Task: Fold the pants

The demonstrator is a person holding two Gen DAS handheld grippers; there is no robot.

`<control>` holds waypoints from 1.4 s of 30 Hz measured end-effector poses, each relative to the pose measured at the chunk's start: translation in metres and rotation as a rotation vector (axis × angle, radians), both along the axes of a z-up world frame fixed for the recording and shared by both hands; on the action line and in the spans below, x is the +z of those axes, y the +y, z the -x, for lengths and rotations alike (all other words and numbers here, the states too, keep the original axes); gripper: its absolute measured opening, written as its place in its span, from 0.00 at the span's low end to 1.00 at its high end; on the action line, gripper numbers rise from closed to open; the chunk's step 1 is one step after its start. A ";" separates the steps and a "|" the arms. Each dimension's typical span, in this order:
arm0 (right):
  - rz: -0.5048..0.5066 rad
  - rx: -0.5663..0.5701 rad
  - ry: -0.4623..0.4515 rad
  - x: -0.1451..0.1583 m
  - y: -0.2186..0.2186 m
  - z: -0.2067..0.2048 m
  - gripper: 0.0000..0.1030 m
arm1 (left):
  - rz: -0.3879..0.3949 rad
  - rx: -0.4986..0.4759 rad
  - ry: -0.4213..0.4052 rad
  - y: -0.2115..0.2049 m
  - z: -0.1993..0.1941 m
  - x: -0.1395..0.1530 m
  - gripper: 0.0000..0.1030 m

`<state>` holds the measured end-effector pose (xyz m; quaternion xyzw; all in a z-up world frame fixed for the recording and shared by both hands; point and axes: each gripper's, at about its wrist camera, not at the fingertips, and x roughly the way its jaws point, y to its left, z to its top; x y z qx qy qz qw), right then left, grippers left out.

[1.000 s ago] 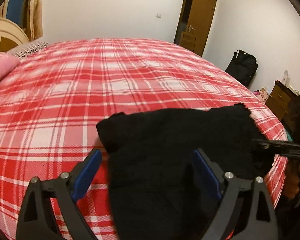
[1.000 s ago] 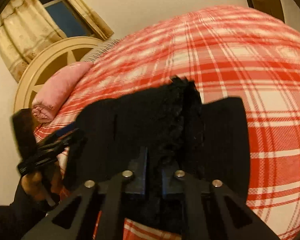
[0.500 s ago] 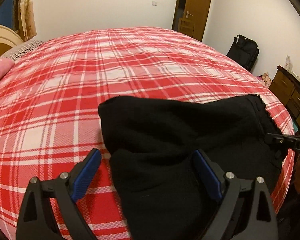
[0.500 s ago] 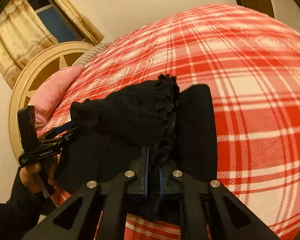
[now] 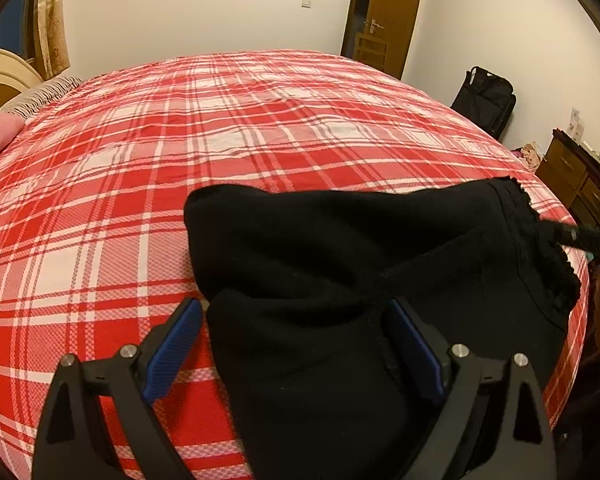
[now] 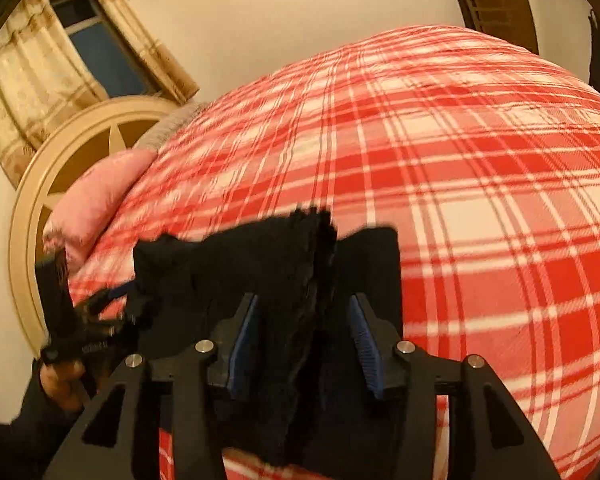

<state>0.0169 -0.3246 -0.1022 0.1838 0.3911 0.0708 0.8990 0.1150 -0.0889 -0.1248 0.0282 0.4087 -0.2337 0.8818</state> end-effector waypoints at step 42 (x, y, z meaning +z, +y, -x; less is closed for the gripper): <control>0.045 0.121 0.044 -0.021 0.029 0.041 0.32 | -0.022 -0.030 0.014 -0.008 -0.004 -0.005 0.94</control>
